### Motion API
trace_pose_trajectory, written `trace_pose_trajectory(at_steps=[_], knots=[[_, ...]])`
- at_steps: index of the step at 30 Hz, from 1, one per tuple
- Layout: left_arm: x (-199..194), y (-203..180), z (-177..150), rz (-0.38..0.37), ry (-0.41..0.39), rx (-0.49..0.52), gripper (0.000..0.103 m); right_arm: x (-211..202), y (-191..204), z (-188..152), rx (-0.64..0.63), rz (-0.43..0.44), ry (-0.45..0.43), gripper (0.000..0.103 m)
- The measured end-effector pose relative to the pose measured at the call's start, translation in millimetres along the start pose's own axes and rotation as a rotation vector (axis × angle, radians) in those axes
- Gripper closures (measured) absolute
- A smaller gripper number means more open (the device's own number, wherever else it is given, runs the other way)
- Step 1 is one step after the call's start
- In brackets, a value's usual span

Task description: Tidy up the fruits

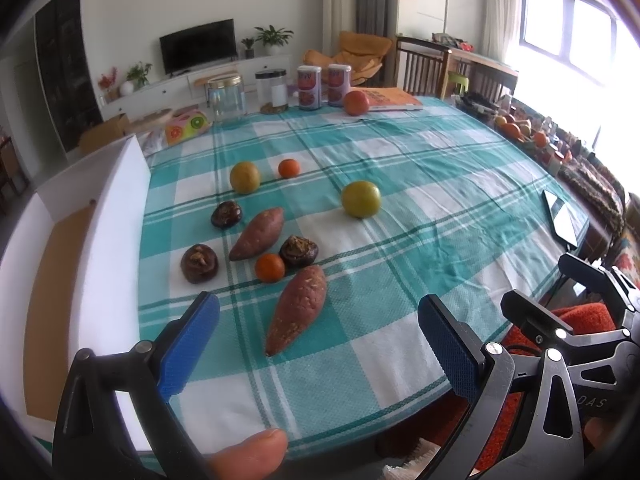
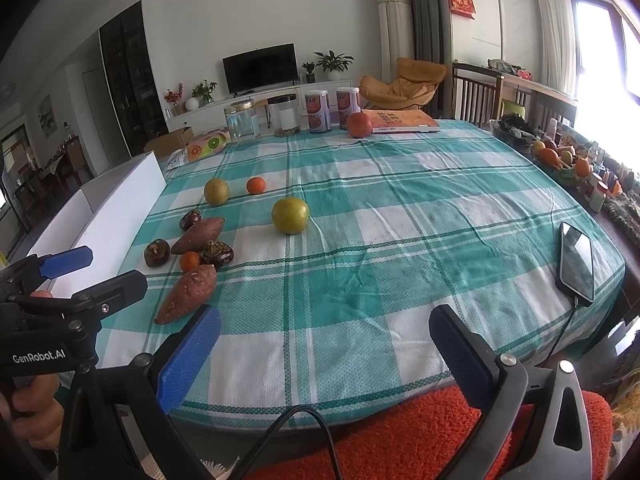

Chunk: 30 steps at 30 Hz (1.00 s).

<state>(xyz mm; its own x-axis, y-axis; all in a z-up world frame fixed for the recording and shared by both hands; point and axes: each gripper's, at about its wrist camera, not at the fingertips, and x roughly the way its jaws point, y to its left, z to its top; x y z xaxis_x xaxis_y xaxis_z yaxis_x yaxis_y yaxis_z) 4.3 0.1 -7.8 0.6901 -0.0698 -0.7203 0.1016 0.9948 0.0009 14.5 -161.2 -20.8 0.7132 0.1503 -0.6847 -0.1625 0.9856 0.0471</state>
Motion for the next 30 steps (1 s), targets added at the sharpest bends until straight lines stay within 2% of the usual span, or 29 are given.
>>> trace_pose_trajectory(at_steps=[16,24,30], knots=[[4.6,8.9,-5.3,0.008,0.023,0.0,0.003,2.8,0.3,-1.9,-0.001,0.002,0.012,0.0],[13.4,43.1,-34.9,-0.003,0.104,-0.058,0.003,7.1,-12.6,-5.1,0.045,-0.01,0.018,0.0],[44.2,47.7,-45.4,-0.005,0.179,-0.037,0.003,13.8,-2.8,-9.3,0.021,-0.006,0.04,0.0]])
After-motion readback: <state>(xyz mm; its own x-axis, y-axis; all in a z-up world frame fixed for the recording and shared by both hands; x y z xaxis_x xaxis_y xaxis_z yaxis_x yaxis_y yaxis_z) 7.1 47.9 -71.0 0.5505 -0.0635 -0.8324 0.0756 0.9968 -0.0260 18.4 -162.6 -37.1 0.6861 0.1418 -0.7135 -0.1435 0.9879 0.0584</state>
